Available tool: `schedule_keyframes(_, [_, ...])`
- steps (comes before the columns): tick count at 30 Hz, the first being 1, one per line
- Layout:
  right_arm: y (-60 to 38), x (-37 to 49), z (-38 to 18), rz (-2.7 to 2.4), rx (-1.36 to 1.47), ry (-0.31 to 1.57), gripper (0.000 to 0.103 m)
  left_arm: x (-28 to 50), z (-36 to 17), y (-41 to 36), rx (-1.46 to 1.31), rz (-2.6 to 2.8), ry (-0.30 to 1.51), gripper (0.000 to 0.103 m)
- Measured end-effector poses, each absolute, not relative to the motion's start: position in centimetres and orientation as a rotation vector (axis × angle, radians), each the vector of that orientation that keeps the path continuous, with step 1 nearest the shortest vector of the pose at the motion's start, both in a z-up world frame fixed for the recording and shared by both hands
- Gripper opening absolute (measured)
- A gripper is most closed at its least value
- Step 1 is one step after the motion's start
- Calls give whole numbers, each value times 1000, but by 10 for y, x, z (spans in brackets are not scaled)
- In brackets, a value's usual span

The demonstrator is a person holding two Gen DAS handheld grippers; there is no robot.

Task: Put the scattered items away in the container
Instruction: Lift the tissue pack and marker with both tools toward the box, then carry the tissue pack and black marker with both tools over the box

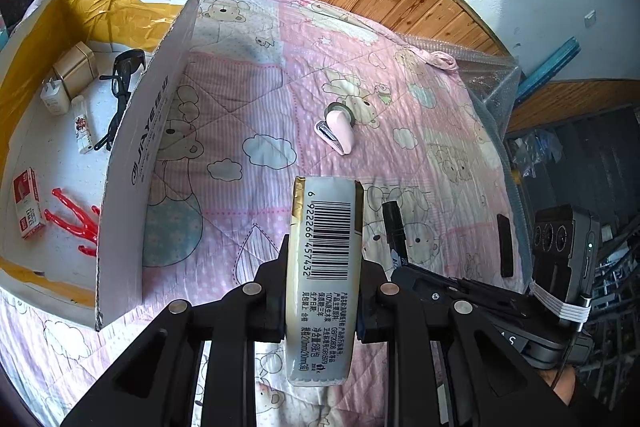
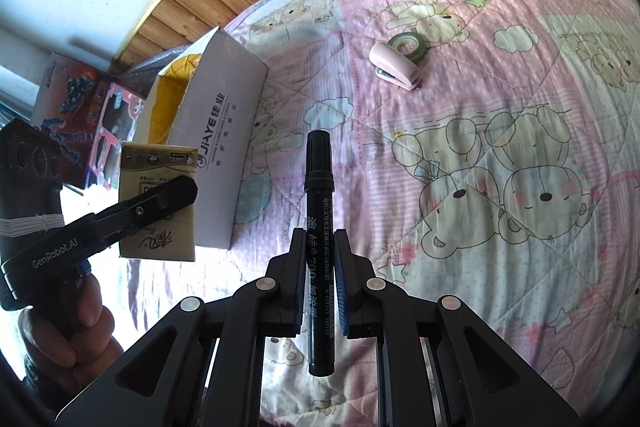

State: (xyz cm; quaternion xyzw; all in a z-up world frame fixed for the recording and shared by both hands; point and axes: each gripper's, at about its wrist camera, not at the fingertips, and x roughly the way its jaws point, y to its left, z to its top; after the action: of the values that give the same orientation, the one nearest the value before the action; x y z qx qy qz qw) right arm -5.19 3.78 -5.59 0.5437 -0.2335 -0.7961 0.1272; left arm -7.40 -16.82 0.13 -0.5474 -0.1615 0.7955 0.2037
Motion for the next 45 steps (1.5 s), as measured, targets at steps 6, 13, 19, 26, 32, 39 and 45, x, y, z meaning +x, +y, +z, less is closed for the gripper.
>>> schedule_keyframes(6, [30,-45,-40,-2327,1542,-656,13,-66,16,-167,-1472,2223,-464,24])
schedule_keyframes(13, [15,-39,-25,-2318,1501,-616,13,-55,31,-173,-1417,2239,-485,24])
schedule_keyframes(19, [-3,-37,-16,-2297,1472,-556,13,-48,33,-182,-1413,2256,-516,24])
schedule_keyframes(26, [-27,-39,-8,-2251,1463,-486,13,-37,33,-205,-1405,2289,-582,24])
schedule_keyframes(32, [-48,-44,0,-2218,1443,-437,13,-31,34,-235,-1403,2328,-671,24])
schedule_keyframes(39, [-67,-51,10,-2186,1416,-395,13,-29,38,-264,-1390,2368,-752,24])
schedule_keyframes(45, [-81,-57,20,-2162,1388,-362,13,-28,45,-285,-1370,2404,-795,24])
